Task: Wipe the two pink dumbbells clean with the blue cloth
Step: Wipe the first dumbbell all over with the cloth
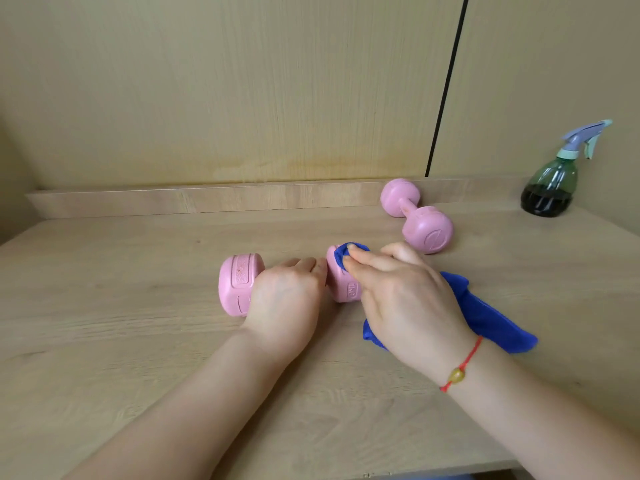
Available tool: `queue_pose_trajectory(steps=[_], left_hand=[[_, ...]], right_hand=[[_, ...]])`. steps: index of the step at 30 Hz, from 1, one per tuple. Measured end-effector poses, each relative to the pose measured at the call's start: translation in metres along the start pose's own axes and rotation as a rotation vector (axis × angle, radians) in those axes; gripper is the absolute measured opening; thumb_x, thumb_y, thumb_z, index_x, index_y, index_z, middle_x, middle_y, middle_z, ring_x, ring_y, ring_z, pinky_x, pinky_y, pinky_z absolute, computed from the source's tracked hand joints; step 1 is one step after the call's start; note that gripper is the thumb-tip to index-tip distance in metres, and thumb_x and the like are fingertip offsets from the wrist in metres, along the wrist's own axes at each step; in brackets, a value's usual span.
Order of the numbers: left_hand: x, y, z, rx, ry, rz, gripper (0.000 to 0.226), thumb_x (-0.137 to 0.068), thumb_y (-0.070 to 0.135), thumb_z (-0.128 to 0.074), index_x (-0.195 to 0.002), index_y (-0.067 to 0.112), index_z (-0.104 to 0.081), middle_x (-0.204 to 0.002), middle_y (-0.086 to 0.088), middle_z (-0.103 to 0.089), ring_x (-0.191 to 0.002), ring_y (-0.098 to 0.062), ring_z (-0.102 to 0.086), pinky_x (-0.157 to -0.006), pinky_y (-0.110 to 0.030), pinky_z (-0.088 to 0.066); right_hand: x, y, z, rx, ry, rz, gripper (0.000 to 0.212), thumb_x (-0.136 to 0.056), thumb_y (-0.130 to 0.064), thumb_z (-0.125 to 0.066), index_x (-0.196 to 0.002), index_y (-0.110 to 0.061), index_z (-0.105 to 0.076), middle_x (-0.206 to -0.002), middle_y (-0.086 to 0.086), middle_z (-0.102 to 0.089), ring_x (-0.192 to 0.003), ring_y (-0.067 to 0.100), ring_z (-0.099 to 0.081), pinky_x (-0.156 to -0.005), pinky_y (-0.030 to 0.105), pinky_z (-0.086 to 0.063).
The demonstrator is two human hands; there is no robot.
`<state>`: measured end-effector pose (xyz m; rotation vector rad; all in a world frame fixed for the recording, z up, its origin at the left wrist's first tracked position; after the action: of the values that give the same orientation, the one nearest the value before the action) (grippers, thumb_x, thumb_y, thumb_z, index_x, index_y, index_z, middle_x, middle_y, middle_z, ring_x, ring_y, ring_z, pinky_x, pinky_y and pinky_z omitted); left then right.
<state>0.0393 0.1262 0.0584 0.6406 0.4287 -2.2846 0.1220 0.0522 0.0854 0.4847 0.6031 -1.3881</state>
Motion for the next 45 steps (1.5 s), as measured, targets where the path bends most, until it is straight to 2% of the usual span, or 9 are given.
queue_pose_trajectory(steps=[7, 13, 19, 22, 28, 32, 38, 43, 45], left_hand=[[-0.001, 0.003, 0.006, -0.040, 0.045, -0.007, 0.011, -0.069, 0.012, -0.050, -0.065, 0.016, -0.059, -0.053, 0.002, -0.050, -0.044, -0.021, -0.047, -0.048, -0.025, -0.014], [0.002, 0.006, 0.008, -0.150, 0.026, 0.022, 0.026, -0.053, 0.008, -0.080, -0.067, 0.019, -0.061, -0.057, 0.003, -0.055, -0.049, -0.020, -0.054, -0.054, -0.028, -0.014], [0.002, 0.011, 0.010, -0.158, 0.025, -0.026, 0.021, -0.050, 0.005, -0.067, -0.065, 0.018, -0.061, -0.055, 0.002, -0.055, -0.045, -0.020, -0.052, -0.052, -0.027, -0.016], [0.003, 0.014, 0.012, -0.167, 0.042, -0.042, 0.018, -0.050, 0.006, -0.059, -0.063, 0.018, -0.062, -0.054, 0.002, -0.054, -0.044, -0.019, -0.051, -0.053, -0.027, -0.015], [0.005, 0.016, 0.014, -0.100, 0.056, -0.072, 0.018, -0.049, 0.002, -0.055, -0.062, 0.014, -0.060, -0.052, -0.001, -0.052, -0.041, -0.021, -0.048, -0.048, -0.023, -0.017], [0.005, 0.018, 0.017, -0.094, 0.059, -0.081, 0.018, -0.047, 0.002, -0.054, -0.058, 0.015, -0.058, -0.049, 0.000, -0.050, -0.039, -0.020, -0.046, -0.049, -0.023, -0.014], [0.005, 0.016, 0.015, -0.096, 0.078, -0.064, 0.013, -0.057, 0.004, -0.063, -0.064, 0.015, -0.062, -0.052, 0.000, -0.054, -0.042, -0.022, -0.051, -0.050, -0.024, -0.017], [0.003, 0.012, 0.009, -0.065, 0.082, -0.035, 0.026, -0.054, 0.002, -0.080, -0.076, 0.009, -0.067, -0.063, -0.003, -0.064, -0.054, -0.026, -0.062, -0.049, -0.025, -0.038], [0.002, 0.011, 0.009, -0.113, 0.078, -0.032, 0.032, -0.059, 0.008, -0.081, -0.089, 0.001, -0.072, -0.074, -0.007, -0.070, -0.074, -0.029, -0.071, -0.081, -0.043, -0.055]], right_hand=[[-0.051, 0.012, -0.016, 0.087, -0.342, -0.166, 0.039, -0.090, -0.032, -0.031, -0.077, -0.027, -0.068, -0.086, -0.012, -0.067, -0.095, 0.023, -0.046, -0.097, 0.039, -0.032], [-0.073, 0.034, -0.047, -0.172, -0.559, -0.330, 0.038, -0.091, -0.026, -0.040, -0.055, -0.014, -0.040, -0.059, 0.002, -0.044, -0.066, 0.025, -0.038, -0.055, 0.033, -0.023], [-0.070, 0.040, -0.068, -0.335, -0.655, -0.371, 0.037, -0.096, -0.021, -0.038, -0.066, -0.004, -0.051, -0.070, 0.011, -0.054, -0.069, 0.028, -0.043, -0.060, 0.036, -0.035], [-0.059, 0.039, -0.067, -0.279, -0.637, -0.318, 0.038, -0.100, -0.021, -0.032, -0.104, 0.001, -0.063, -0.108, 0.017, -0.066, -0.102, 0.033, -0.055, -0.091, 0.040, -0.043], [-0.040, 0.021, -0.039, -0.069, -0.370, -0.169, 0.032, -0.098, -0.021, -0.037, -0.118, -0.016, -0.062, -0.121, 0.004, -0.065, -0.118, 0.027, -0.049, -0.097, 0.040, -0.040], [-0.024, 0.015, -0.027, -0.043, -0.277, -0.135, 0.051, -0.090, -0.014, -0.035, -0.136, -0.026, -0.053, -0.145, -0.011, -0.050, -0.135, 0.019, -0.036, -0.099, 0.034, -0.025], [-0.003, 0.009, -0.008, -0.042, -0.037, -0.027, 0.063, -0.074, 0.001, -0.050, -0.134, -0.018, -0.057, -0.139, 0.000, -0.056, -0.108, 0.028, -0.054, -0.092, 0.039, -0.045], [0.004, 0.031, -0.003, -0.189, 0.010, -0.228, 0.039, -0.078, -0.010, -0.074, -0.114, -0.015, -0.059, -0.106, 0.000, -0.053, -0.089, 0.018, -0.055, -0.082, 0.027, -0.045], [0.005, 0.041, -0.012, -0.330, -0.047, -0.336, 0.031, -0.082, -0.012, -0.072, -0.109, -0.016, -0.057, -0.099, -0.007, -0.048, -0.075, 0.005, -0.047, -0.075, 0.022, -0.041]])
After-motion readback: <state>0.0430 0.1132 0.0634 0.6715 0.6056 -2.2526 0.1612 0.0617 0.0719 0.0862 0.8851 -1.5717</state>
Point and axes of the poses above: each hand's wrist, its own x-axis away from the middle knuckle, its own z-axis out of the back of the hand, y = z × x, the point moved 9 cm from there along -x, towards the middle knuckle
